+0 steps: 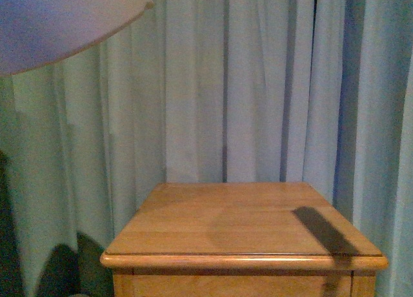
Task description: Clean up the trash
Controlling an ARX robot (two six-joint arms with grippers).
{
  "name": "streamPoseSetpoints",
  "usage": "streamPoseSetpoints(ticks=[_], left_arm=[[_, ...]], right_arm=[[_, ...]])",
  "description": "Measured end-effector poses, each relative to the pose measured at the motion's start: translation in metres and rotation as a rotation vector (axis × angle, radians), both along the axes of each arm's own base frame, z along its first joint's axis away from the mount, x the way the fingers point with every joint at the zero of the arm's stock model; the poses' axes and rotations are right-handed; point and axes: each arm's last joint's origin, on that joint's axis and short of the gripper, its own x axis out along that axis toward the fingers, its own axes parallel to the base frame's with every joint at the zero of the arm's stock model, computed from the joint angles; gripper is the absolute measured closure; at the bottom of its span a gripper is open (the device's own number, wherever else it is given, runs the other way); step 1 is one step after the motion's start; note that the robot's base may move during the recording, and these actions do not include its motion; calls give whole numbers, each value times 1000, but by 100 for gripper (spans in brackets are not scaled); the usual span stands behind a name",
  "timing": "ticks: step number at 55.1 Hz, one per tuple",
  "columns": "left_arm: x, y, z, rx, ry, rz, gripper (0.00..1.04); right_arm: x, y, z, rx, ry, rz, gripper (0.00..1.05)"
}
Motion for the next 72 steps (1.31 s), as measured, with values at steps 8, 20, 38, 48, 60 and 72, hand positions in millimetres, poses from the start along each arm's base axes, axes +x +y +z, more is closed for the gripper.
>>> streamPoseSetpoints(ticks=[8,20,38,48,60,72], left_arm=[[0,0,0,0,0,0,76],[0,0,0,0,0,0,76],[0,-1,0,0,2,-13,76],[0,0,-1,-2,4,3,76],[0,0,-1,-2,4,1,76],[1,0,-2,-3,6,1,76]], right_arm=[[0,0,0,0,0,0,83],[0,0,0,0,0,0,83],[-3,-1,2,7,-16,-9,83],[-2,-1,1,5,-12,-6,83],[0,1,-2,-3,2,4,83],[0,0,-2,-2,0,3,83]])
